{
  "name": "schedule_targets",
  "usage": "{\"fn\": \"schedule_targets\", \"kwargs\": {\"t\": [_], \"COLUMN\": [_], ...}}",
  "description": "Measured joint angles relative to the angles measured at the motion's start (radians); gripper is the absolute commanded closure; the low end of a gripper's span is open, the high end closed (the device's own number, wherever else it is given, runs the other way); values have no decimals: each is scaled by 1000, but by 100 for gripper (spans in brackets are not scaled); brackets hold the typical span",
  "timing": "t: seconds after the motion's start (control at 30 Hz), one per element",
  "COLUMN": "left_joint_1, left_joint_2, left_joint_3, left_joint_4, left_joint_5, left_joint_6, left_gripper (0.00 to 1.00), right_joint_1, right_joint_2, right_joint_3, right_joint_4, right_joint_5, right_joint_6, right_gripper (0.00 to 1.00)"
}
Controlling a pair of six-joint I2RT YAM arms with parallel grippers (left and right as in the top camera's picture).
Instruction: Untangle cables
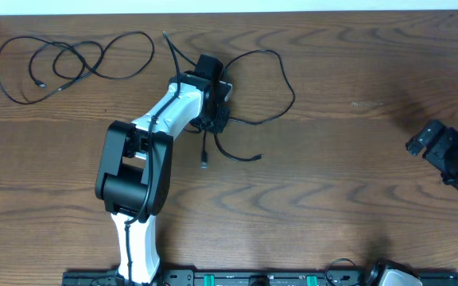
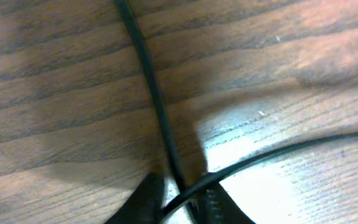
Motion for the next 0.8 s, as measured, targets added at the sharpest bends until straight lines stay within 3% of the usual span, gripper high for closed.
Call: {"fn": "schedule_targets", "kwargs": {"t": [0.33,0.8], "left_joint_1": [-1,-1], "left_joint_2": [-34,-454], "left_joint_3": [-3,-8], "left_joint_4": [-22,-99], "left_joint_5": [0,48], "left_joint_6": [-80,-249], "left_gripper": [93,92], "right_joint_1": [0,0], "right_joint_2": [0,0], "right_joint_3": [0,0], "right_joint_4": [0,0], "right_joint_5": [0,0], "right_joint_6": [0,0], "right_gripper": [1,1]}}
